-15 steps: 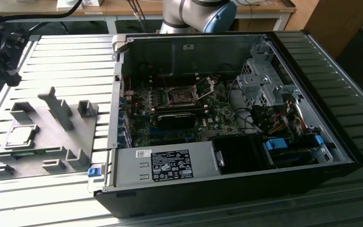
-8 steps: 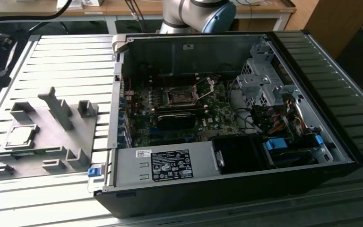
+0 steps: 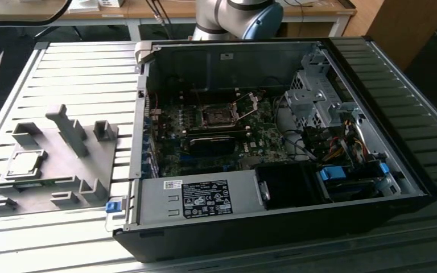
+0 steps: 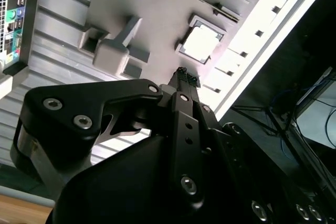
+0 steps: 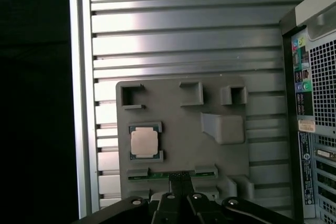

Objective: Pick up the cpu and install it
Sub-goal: 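Reach for the cpu, then pick up the cpu and move it towards the insertion slot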

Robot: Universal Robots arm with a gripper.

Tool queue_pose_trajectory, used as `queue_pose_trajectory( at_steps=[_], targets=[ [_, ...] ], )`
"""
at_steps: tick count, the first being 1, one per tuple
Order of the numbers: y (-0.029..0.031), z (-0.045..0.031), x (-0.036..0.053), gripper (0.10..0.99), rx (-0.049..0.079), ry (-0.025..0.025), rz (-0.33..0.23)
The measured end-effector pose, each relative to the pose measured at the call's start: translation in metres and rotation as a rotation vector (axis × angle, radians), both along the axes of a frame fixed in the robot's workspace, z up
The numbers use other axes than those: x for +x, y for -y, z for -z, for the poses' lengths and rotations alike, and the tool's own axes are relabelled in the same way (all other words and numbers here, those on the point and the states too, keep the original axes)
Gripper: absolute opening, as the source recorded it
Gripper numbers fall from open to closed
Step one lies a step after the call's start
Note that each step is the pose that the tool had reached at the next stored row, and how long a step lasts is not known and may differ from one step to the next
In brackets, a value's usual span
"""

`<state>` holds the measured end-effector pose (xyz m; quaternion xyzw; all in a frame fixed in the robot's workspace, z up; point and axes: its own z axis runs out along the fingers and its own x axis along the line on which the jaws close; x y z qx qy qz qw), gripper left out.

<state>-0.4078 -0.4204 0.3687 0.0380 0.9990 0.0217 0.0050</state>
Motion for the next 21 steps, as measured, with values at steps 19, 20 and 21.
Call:
queue_pose_trajectory(
  at_steps=[19, 20, 21],
  targets=[
    [0.0004, 0.004, -0.0229, 0.106, 0.0, -0.0101, 0.0],
    [0.0006, 0.0047, -0.0229, 0.106, 0.0, -0.0105, 0.0],
    [0.0007, 0.0053, -0.0228, 0.106, 0.0, -0.0105, 0.0]
  ],
)
